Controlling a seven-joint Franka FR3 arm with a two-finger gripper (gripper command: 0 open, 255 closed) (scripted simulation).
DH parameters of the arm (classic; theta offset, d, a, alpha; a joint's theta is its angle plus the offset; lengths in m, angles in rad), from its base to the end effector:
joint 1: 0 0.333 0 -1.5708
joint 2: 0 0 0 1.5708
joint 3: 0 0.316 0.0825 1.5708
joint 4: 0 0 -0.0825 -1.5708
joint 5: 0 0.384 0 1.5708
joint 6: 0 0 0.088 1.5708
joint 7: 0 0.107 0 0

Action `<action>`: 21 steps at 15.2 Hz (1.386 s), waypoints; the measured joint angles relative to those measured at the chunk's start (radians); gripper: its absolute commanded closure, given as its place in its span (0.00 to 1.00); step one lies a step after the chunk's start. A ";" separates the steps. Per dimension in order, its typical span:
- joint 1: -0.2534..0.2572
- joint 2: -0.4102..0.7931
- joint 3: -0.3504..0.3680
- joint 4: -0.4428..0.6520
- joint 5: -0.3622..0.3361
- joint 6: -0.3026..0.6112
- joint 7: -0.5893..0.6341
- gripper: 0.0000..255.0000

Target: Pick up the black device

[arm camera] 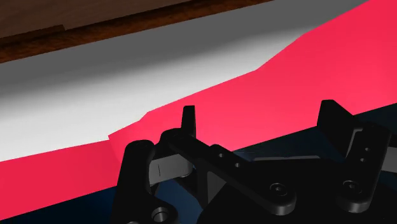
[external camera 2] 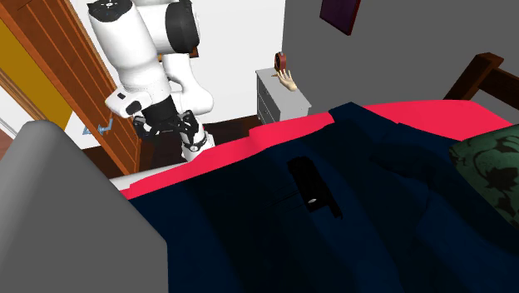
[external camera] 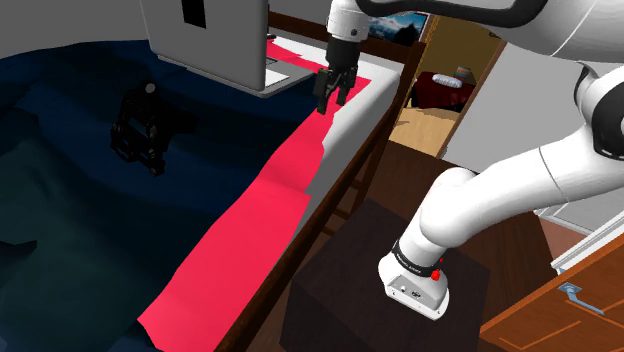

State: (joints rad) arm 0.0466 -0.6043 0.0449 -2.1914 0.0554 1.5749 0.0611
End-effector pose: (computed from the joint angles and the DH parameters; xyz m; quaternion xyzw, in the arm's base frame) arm 0.3581 0.0430 0.6078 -0.9998 -0.0109 0.0074 0.0145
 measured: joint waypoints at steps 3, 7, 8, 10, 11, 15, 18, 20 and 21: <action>0.027 0.069 0.039 0.062 0.031 0.005 0.026 0.00; 0.061 0.170 0.091 0.166 0.063 0.002 0.061 0.00; 0.066 0.207 0.099 0.202 0.067 0.003 0.064 0.00; 0.080 0.264 0.122 0.268 0.076 -0.005 0.080 0.00; 0.086 0.294 0.132 0.304 0.079 -0.011 0.086 0.00; 0.117 0.407 0.181 0.436 0.087 -0.027 0.124 0.00; 0.143 0.504 0.218 0.552 0.084 -0.044 0.156 0.00; 0.161 0.570 0.240 0.631 0.077 -0.056 0.175 0.00; 0.172 0.601 0.252 0.674 0.073 -0.067 0.186 0.00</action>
State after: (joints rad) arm 0.2185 -0.0031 0.2965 -1.5178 0.1279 1.5074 0.2473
